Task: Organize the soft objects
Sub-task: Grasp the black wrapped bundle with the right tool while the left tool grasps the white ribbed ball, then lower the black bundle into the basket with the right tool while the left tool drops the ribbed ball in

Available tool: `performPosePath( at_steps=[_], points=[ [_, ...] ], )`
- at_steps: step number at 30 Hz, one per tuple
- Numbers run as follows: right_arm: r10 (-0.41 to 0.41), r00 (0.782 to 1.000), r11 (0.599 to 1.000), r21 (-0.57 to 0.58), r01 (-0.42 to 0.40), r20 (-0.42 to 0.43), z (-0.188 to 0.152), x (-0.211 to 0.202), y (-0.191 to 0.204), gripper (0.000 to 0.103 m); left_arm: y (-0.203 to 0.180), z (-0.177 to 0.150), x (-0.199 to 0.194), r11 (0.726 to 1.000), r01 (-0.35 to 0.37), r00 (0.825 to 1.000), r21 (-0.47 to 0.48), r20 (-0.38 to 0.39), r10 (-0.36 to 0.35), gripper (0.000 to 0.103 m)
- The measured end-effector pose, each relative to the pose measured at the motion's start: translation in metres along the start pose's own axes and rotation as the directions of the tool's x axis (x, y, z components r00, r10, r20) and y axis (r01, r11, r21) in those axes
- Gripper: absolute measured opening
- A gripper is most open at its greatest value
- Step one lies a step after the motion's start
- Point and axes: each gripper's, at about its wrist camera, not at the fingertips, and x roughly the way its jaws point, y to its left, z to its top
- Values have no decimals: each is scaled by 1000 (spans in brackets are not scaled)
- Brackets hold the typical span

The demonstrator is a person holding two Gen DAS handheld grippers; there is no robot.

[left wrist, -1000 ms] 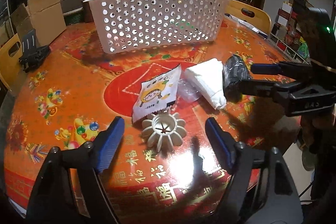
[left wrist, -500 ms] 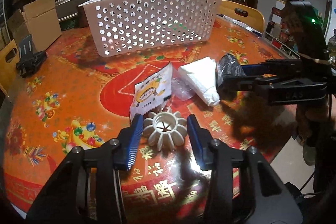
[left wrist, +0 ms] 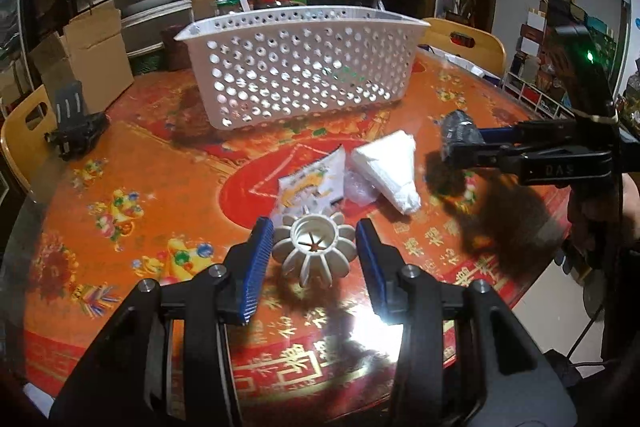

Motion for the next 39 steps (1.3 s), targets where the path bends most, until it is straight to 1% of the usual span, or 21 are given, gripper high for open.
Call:
performPosePath(
  at_steps=[5, 10, 13, 20, 25, 29, 35, 39],
  points=[
    [-22, 1000, 1000, 13, 22, 14, 3, -9, -13, 57, 14, 12, -8, 999, -6, 1000, -32, 24, 7, 41],
    [-43, 999, 999, 15, 43, 28, 9, -17, -22, 57, 23, 30, -16, 999, -17, 998, -39, 54, 19, 41],
    [-46, 998, 999, 13, 46, 38, 18, -22, -27, 57, 31, 44, -15, 998, -46, 997, -39, 63, 48, 41],
    [-74, 996, 997, -8, 75, 51, 43, -33, -38, 57, 52, 80, -11, 996, -68, 995, -55, 74, 72, 41],
    [-90, 992, 996, -21, 92, 83, 65, -46, -41, 57, 65, 115, -15, 995, -76, 992, -61, 101, 81, 41],
    [-92, 990, 995, -33, 96, 104, 92, -53, -46, 57, 73, 145, -14, 995, -82, 990, -56, 111, 88, 41],
    [-91, 990, 995, -41, 96, 107, 132, -47, -55, 57, 85, 195, -3, 996, -70, 991, -63, 112, 76, 41],
    [-87, 992, 994, -51, 92, 89, 162, -32, -62, 57, 95, 231, 14, 995, -68, 994, -71, 85, 74, 41]
  ],
)
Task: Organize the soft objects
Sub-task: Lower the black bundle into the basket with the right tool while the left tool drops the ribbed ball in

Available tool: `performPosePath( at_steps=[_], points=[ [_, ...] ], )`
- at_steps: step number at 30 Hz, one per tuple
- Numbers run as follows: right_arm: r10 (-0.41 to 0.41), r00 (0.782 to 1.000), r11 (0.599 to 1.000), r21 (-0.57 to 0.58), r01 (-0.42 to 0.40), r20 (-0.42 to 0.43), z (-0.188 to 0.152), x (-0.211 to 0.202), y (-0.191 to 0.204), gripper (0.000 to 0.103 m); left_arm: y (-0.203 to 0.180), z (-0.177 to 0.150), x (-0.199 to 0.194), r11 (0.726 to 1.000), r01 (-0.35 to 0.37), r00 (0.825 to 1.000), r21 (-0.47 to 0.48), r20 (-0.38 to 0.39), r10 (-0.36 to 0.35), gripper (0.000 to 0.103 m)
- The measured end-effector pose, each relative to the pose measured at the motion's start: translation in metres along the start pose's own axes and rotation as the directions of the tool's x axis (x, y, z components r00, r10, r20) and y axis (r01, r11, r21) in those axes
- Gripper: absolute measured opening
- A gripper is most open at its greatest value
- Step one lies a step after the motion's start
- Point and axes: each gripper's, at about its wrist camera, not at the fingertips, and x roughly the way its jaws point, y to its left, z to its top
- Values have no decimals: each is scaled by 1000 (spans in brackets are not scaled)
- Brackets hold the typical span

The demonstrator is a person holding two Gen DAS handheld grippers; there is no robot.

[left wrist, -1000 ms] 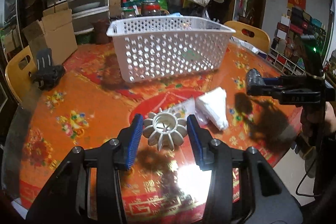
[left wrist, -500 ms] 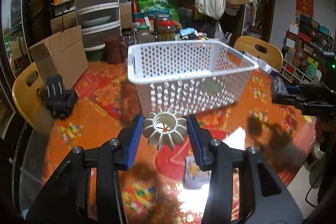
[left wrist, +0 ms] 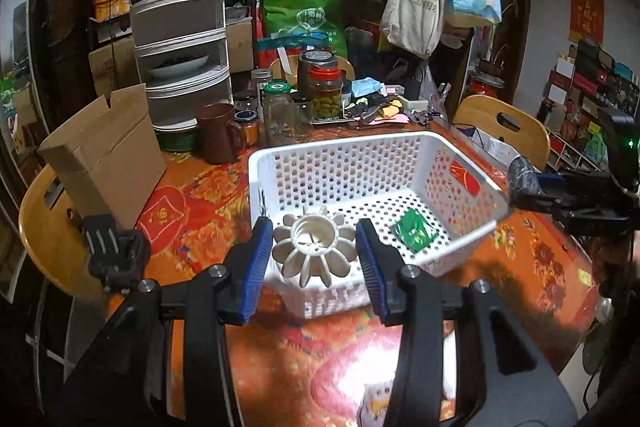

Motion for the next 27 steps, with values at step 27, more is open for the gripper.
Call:
performPosePath(
  at_steps=[27],
  points=[
    [-60, 992, 995, -85, 51, -114, 57, 110, 7, 57, -1, 35, 177, 996, -84, 965, 5, -249, 83, 41]
  ],
)
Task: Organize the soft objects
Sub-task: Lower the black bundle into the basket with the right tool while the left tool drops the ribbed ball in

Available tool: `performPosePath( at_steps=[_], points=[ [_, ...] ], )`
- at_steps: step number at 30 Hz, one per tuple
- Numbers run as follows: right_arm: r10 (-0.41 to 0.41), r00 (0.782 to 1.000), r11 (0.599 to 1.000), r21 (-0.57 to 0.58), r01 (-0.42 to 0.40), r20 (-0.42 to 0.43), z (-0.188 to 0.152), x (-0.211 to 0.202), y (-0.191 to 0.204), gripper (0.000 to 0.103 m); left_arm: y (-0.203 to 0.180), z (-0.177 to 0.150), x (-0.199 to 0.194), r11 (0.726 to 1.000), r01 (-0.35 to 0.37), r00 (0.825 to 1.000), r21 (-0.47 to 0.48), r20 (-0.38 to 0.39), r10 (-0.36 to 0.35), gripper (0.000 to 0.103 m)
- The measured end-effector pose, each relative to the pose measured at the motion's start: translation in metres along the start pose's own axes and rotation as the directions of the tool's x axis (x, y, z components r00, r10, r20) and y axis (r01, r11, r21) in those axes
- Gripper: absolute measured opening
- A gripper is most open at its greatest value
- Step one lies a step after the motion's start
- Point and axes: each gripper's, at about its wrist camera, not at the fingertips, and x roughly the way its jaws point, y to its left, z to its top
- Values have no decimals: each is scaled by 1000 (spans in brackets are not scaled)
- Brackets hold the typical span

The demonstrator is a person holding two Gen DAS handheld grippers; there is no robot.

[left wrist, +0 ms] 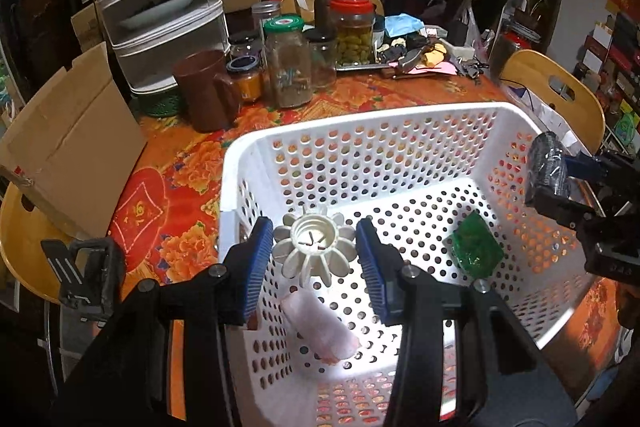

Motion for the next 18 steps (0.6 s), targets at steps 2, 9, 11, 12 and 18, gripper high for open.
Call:
performPosePath(
  at_steps=[2, 9, 11, 12, 18],
  points=[
    [-17, 1000, 1000, -12, 17, -6, 1, 3, 4, 57, -1, -1, 6, 1000, -12, 1000, -8, -10, 11, 41],
    [-63, 998, 998, -16, 63, -25, 3, 14, 11, 57, -5, -8, 18, 1000, -12, 999, -12, -32, 12, 41],
    [-66, 997, 998, -16, 66, -33, 2, 17, 12, 57, -4, -9, 23, 1000, -14, 999, -19, -40, 14, 41],
    [-68, 997, 998, -18, 68, -37, 2, 19, 13, 57, -3, -9, 24, 1000, -17, 999, -21, -42, 16, 41],
    [-70, 996, 997, -26, 69, -61, 0, 27, 14, 57, -3, -11, 26, 1000, -7, 999, -20, -49, 6, 41]
  ],
)
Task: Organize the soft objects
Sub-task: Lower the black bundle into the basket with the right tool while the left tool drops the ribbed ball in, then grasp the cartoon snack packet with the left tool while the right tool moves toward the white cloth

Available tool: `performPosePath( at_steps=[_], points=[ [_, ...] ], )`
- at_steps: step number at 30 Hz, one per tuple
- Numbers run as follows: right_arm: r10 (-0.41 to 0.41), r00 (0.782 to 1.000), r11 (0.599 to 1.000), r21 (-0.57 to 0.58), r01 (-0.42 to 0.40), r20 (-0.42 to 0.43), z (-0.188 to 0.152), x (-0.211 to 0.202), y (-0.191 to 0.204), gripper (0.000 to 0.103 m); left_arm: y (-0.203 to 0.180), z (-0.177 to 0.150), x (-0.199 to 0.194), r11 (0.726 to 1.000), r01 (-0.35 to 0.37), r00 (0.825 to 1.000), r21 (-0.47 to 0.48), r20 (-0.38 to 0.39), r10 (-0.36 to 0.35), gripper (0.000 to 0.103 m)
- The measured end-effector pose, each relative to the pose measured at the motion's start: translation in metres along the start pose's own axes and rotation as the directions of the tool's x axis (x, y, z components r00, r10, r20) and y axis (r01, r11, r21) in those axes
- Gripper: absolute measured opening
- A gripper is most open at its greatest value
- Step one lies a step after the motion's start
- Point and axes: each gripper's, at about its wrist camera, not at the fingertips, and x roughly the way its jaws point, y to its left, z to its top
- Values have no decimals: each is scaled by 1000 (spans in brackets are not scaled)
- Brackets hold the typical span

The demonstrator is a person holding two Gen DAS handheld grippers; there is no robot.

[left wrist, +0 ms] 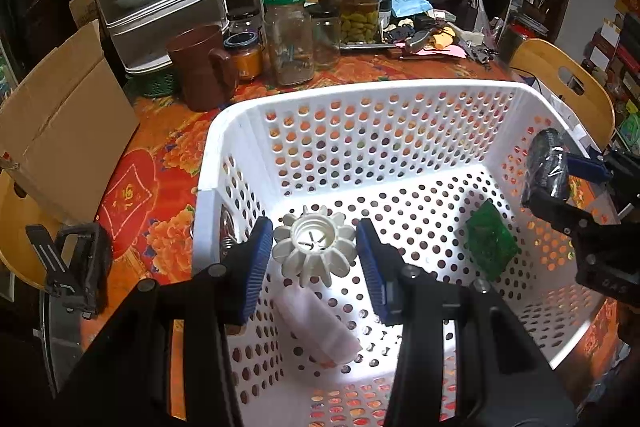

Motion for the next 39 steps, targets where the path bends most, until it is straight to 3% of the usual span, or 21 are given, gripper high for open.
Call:
performPosePath(
  at_steps=[6, 17, 20, 23, 27, 39],
  points=[
    [-1, 1000, 1000, -6, 1, 1, -3, 1, 0, 59, -1, 0, 0, 1000, 29, 1000, -3, -9, -29, 47],
    [-5, 998, 1000, -8, 6, 69, -6, -22, -1, 82, -6, -2, -25, 998, 60, 997, -10, 59, -59, 96],
    [-10, 996, 1000, -7, 11, 91, -6, -32, -1, 92, -8, -2, -39, 998, 56, 994, 0, 90, -56, 103],
    [-16, 994, 1000, -3, 16, 109, -5, -41, -1, 102, -11, -3, -51, 999, 27, 993, 18, 112, -29, 103],
    [-28, 994, 1000, -6, 29, 109, -6, -50, 2, 103, -13, -5, -66, 1000, 0, 992, 25, 129, -3, 103],
    [-21, 986, 999, 43, 14, 166, -23, -84, -3, 103, 3, -39, -123, 1000, 19, 986, -22, 166, -15, 103]
  ],
)
